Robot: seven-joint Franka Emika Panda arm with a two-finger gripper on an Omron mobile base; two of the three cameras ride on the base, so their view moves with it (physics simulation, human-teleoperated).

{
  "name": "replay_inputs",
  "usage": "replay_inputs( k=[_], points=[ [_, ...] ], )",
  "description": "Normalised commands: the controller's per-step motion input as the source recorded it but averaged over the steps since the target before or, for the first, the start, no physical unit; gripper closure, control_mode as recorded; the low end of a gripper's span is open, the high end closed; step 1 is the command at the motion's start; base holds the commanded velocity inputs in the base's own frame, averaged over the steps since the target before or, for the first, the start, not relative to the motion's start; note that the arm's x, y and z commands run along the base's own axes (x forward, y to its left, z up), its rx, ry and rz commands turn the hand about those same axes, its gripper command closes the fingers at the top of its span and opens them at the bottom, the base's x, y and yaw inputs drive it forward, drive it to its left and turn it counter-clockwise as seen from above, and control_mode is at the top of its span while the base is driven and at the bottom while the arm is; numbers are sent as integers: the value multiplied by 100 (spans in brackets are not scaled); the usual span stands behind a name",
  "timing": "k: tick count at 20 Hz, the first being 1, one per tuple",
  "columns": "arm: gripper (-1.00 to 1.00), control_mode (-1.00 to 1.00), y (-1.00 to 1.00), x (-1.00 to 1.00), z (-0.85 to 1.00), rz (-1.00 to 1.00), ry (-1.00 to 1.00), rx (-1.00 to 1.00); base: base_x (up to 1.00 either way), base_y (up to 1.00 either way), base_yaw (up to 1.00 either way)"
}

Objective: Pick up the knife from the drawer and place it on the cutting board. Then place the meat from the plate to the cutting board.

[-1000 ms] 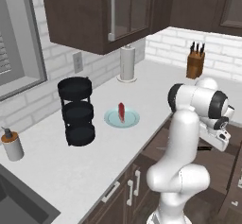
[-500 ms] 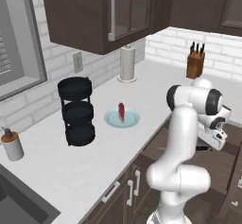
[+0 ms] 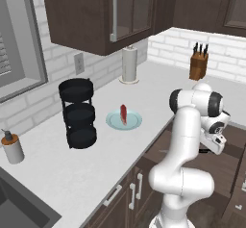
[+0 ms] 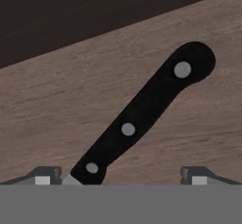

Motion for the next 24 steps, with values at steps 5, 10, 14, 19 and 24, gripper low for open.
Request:
replay_inputs(
  k=[5, 10, 14, 19, 24],
  points=[
    [-100, -100, 0, 10, -33, 0, 0, 0, 0, 0, 0],
    [-100, -100, 0, 20, -26, -1, 0, 0, 0, 0, 0],
    [-100, -100, 0, 10, -22, 0, 0, 0, 0, 0, 0],
    [100, -100, 0, 0, -41, -2, 0, 0, 0, 0, 0],
    [100, -100, 0, -3, -41, -4, 1, 0, 0, 0, 0]
  ],
)
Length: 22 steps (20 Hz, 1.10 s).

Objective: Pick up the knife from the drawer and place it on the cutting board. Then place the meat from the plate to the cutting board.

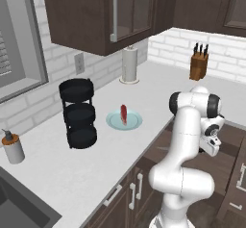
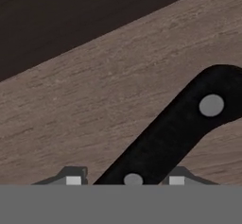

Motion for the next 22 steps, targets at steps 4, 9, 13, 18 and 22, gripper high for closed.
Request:
replay_inputs(
  k=[4, 9, 13, 18, 22],
  points=[
    [100, -100, 0, -13, -26, -8, 3, 0, 0, 0, 0],
    [100, -100, -3, -29, -3, -12, 2, 0, 0, 0, 0],
    [100, -100, -6, -49, 0, -16, 0, 0, 0, 0, 0],
    [100, -100, -4, -38, 13, -18, 1, 0, 0, 0, 0],
    [100, -100, -14, -34, 61, -14, 8, 4, 0, 0, 0]
  ],
)
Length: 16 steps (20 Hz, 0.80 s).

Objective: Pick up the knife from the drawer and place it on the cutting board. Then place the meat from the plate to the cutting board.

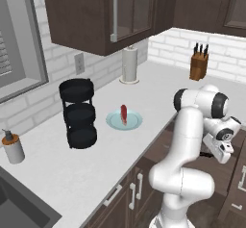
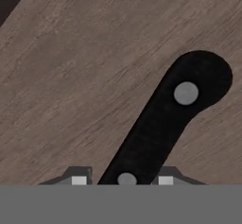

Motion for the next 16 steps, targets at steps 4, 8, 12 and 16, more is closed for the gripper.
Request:
replay_inputs(
  k=[4, 8, 12, 16],
  points=[
    [100, -100, -41, -53, 69, -11, 10, 6, 0, 0, 0],
    [100, -100, -4, -67, 89, -2, 2, 2, 0, 0, 0],
    [100, -100, 3, -49, 100, 0, 0, 0, 0, 0, 0],
    [100, -100, 40, -30, 95, 0, -9, 0, 0, 0, 0]
  ],
)
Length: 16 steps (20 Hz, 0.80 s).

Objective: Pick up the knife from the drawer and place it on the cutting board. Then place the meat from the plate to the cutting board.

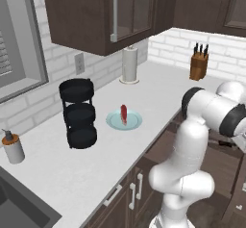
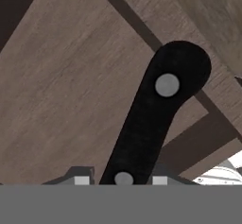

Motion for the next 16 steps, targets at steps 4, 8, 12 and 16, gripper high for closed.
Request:
replay_inputs(
  k=[4, 8, 12, 16],
  points=[
    [100, -100, 46, -8, 99, 0, -10, 0, 0, 0, 0],
    [100, -100, 58, 0, 90, 0, -2, -1, 0, 0, 0],
    [100, -100, 78, 0, 66, 0, 0, -5, 0, 0, 0],
    [100, -100, 75, 0, 50, 4, 0, -5, 0, 0, 0]
  ],
)
